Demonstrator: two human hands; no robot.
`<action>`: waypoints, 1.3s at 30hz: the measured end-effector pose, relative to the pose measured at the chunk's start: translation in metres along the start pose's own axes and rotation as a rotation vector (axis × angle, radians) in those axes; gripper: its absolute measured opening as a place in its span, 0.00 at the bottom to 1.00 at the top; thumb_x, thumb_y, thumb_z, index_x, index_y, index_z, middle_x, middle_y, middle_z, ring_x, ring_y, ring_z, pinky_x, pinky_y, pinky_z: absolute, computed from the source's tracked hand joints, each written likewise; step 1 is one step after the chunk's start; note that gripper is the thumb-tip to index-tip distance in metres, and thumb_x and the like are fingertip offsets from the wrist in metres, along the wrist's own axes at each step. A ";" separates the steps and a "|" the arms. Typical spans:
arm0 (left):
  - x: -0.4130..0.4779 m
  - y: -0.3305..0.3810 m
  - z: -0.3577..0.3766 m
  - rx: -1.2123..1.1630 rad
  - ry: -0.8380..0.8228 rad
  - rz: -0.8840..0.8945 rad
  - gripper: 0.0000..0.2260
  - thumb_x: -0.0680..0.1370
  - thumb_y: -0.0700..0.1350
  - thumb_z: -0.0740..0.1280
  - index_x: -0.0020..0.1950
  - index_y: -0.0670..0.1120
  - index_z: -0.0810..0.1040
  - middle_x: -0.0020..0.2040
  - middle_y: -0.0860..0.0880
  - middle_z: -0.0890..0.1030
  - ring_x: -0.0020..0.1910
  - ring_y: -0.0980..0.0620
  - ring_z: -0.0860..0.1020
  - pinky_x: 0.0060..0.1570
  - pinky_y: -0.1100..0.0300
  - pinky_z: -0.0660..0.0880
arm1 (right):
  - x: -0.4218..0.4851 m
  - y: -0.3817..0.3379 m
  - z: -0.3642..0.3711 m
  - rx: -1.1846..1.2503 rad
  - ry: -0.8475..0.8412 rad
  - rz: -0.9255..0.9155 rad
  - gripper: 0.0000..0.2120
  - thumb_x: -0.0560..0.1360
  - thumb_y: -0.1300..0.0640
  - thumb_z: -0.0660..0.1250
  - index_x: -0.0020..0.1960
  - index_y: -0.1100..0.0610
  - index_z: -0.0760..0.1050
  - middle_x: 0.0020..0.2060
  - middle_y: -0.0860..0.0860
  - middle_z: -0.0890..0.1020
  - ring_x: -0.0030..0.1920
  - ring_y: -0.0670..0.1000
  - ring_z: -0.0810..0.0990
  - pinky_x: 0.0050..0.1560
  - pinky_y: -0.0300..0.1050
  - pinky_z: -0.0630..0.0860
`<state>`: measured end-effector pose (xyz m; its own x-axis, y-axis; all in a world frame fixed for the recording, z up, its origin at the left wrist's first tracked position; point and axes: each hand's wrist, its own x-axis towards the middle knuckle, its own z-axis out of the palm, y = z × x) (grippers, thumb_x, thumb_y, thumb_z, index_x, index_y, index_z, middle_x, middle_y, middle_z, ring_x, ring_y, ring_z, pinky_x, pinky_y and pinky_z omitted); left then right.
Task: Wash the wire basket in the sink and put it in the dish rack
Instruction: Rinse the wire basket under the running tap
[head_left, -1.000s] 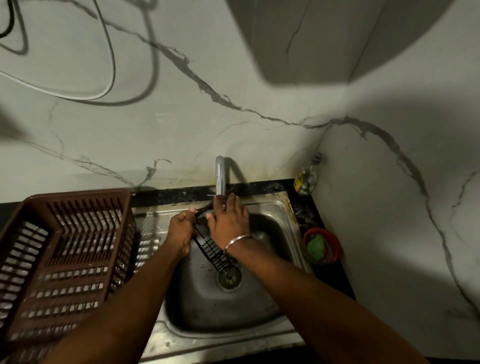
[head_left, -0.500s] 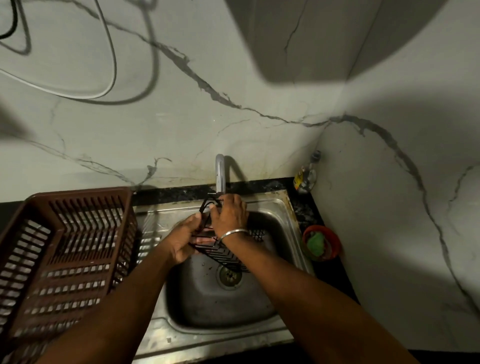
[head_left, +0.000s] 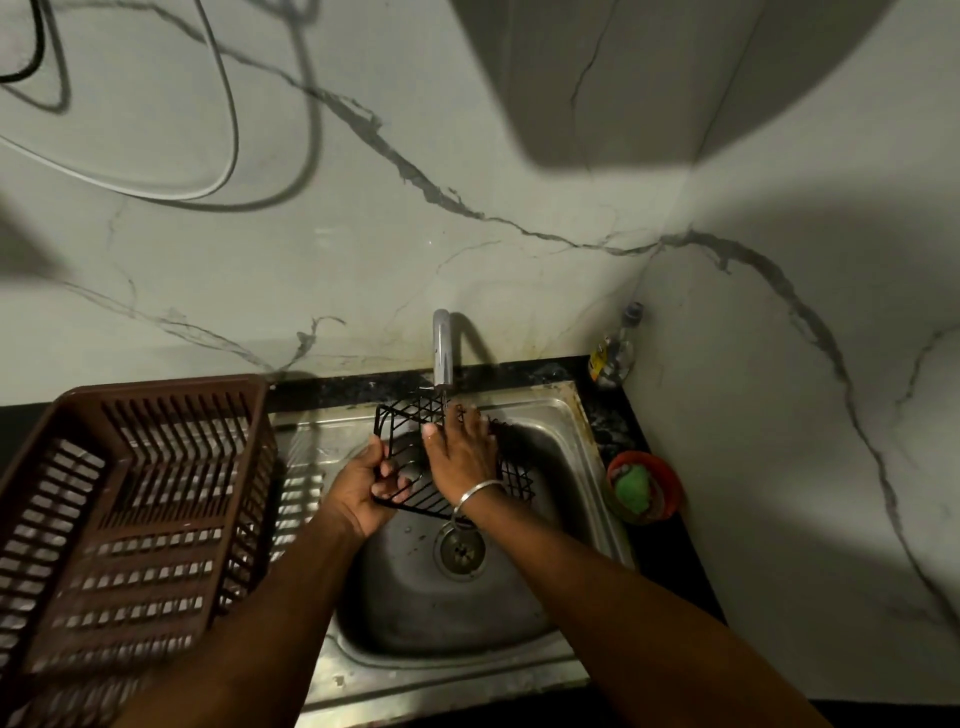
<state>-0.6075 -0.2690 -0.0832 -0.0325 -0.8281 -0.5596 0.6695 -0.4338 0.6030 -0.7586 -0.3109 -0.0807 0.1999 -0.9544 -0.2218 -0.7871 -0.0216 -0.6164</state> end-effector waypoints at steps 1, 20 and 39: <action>0.003 -0.001 0.000 -0.011 0.014 0.011 0.31 0.87 0.58 0.56 0.32 0.45 0.84 0.23 0.52 0.70 0.17 0.58 0.65 0.23 0.63 0.68 | -0.001 -0.009 0.003 0.007 0.004 -0.087 0.35 0.84 0.35 0.45 0.84 0.53 0.45 0.84 0.57 0.45 0.83 0.59 0.42 0.82 0.60 0.43; 0.013 -0.003 -0.042 -0.115 -0.091 0.038 0.21 0.87 0.58 0.60 0.36 0.50 0.74 0.25 0.52 0.70 0.19 0.57 0.62 0.28 0.59 0.62 | 0.021 0.063 -0.020 0.090 0.115 0.400 0.34 0.82 0.33 0.49 0.83 0.48 0.53 0.82 0.60 0.55 0.80 0.65 0.55 0.76 0.70 0.56; -0.007 0.007 -0.017 0.406 0.076 -0.102 0.29 0.63 0.59 0.86 0.56 0.48 0.80 0.39 0.47 0.79 0.34 0.49 0.76 0.37 0.56 0.74 | 0.017 0.044 -0.055 -0.069 0.296 0.332 0.33 0.83 0.36 0.54 0.79 0.57 0.63 0.68 0.63 0.76 0.66 0.65 0.76 0.61 0.56 0.74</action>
<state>-0.5905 -0.2598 -0.0846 -0.0182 -0.7516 -0.6594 0.3182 -0.6296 0.7088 -0.8220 -0.3442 -0.0700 -0.2375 -0.9569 -0.1672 -0.8197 0.2898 -0.4941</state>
